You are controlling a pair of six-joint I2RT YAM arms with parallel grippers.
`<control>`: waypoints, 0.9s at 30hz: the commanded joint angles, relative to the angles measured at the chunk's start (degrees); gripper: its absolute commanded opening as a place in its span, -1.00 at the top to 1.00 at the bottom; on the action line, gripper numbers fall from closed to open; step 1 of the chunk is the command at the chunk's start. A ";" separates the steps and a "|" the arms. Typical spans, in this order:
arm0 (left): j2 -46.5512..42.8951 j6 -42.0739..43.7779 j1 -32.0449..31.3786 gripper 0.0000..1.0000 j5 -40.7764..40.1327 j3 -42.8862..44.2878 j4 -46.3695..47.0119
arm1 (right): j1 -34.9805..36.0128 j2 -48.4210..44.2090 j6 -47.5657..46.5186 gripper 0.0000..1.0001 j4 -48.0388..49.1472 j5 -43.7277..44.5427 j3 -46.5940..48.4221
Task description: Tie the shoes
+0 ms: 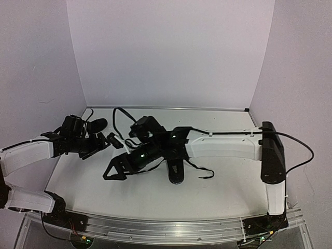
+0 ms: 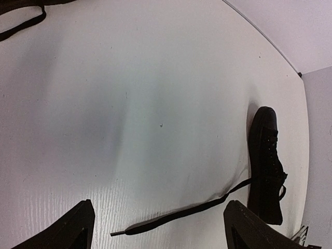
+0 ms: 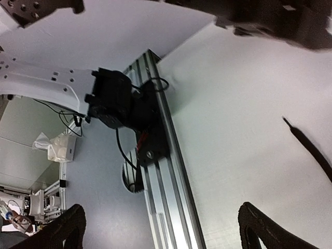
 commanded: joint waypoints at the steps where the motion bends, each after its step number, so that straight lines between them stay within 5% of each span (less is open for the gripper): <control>1: 2.49 8.10 -0.28 -0.64 7.07 2.48 -3.76 | -11.70 -16.67 -2.57 -0.96 -0.60 5.66 -16.77; 8: 16.53 18.09 -10.73 -0.51 -2.00 13.82 -18.67 | -25.85 -29.12 -2.66 -0.96 -5.49 15.94 -35.79; 27: 33.13 32.53 -11.97 -0.16 3.24 24.22 -29.97 | -29.53 -25.64 -2.03 -0.87 -7.31 23.45 -46.93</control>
